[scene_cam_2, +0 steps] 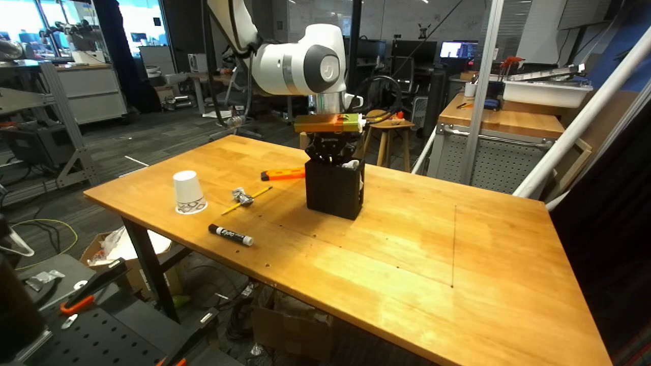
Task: Pick up the white towel from the table and place it inside the black basket
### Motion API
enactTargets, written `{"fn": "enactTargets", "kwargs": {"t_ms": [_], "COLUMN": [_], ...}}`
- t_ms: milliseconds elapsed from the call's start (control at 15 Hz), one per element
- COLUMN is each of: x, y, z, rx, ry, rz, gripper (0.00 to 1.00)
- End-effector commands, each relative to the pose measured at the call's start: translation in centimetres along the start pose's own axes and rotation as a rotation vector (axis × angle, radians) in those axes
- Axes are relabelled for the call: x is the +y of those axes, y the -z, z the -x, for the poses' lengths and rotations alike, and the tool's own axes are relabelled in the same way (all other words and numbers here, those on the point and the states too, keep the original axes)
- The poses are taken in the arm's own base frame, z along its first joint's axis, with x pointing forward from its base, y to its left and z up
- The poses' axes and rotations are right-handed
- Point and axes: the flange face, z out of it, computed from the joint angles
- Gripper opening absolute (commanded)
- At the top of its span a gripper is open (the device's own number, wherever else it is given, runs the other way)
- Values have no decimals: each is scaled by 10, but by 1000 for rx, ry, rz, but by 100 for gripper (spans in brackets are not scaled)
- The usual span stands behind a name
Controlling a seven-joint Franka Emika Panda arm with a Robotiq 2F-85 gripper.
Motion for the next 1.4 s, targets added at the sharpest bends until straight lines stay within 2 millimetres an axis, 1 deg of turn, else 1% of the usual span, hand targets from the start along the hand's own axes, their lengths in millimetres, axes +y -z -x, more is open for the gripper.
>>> {"fn": "enactTargets", "kwargs": {"t_ms": [0,200,400,467,533,667,733,800,867,933,1000,1067,1133,1200,1267,1333], "x": [11,23,33,36,39,46,51,55,59,62,65,68,70,72,74,75], "y": [1,19,46,56,65,82,88,94,97,98,98,96,93,91,87,86], "z": [5,10,12,13,13,16,17,20,22,24,26,28,29,30,31,31], "rx": [-7,12,51,70,84,114,124,133,138,141,140,138,134,129,125,121], "ry": [0,-24,-42,-52,-62,-78,-86,-93,-99,-103,-102,-103,-103,-103,-104,-104], "rz": [-19,-14,-7,-11,-7,-1,6,11,18,25,33,34,38,38,35,34], "gripper": [3,4,4,22,32,44,54,61,65,26,31,30,24,14,7,1]}}
